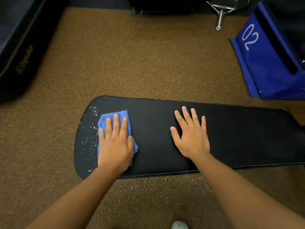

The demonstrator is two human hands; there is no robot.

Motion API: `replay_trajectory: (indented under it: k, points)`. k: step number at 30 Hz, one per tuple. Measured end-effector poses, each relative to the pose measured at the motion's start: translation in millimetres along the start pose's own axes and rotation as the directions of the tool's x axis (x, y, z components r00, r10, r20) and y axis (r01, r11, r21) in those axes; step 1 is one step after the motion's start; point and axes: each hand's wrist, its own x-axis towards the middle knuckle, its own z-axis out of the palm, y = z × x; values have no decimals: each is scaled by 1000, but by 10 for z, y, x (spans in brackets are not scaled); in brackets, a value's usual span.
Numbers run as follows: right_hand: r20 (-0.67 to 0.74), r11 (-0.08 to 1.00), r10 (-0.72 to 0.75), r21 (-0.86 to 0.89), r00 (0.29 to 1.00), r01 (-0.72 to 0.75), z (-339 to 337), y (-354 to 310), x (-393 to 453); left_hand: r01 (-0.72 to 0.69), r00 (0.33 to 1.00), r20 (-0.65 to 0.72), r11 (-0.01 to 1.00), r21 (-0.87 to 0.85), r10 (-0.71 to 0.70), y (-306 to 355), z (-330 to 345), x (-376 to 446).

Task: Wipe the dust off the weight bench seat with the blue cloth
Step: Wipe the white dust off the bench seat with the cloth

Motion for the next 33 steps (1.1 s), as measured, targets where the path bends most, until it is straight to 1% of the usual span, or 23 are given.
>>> replay_trajectory:
  k: [3,7,8,11,14,16,18,20,22,25,27,30,33]
  points:
    - [20,1000,-6,-21,1000,6,6,4,1,-75,996,52,997,9,74,287,51,-111]
    - [32,999,-11,-37,999,12,23,0,0,-145,988,53,989,33,143,387,68,287]
    - [32,999,-12,-36,999,13,27,4,0,-139,989,47,989,43,137,342,39,432]
    - [27,999,-11,-33,1000,12,26,19,7,-42,998,53,999,23,41,117,-57,716]
    - [23,999,-12,-31,1000,12,24,23,11,15,1000,19,999,-40,-15,-106,-64,516]
    - [18,1000,-12,-24,1000,12,28,14,7,14,1000,-14,999,-30,-15,-156,-54,194]
    - [17,1000,-12,-22,1000,12,32,2,13,-37,999,4,999,18,37,-87,-34,-72]
    - [20,999,-10,-32,1000,10,32,4,16,-121,992,47,992,44,119,65,12,-182]
    - [22,999,-5,-39,1000,6,30,11,13,-215,976,51,975,54,213,194,50,-113]
    - [26,999,-10,-37,1000,11,26,13,15,-269,961,71,963,38,266,150,45,197]
    - [27,1000,-10,-29,1000,11,20,17,6,-222,973,66,974,40,219,-9,-16,408]
    - [23,1000,-12,-22,1000,12,12,28,6,-76,996,54,997,16,75,-253,-98,582]
    - [18,1000,-11,-17,1000,12,19,29,13,-39,999,19,999,-8,39,-394,-83,276]
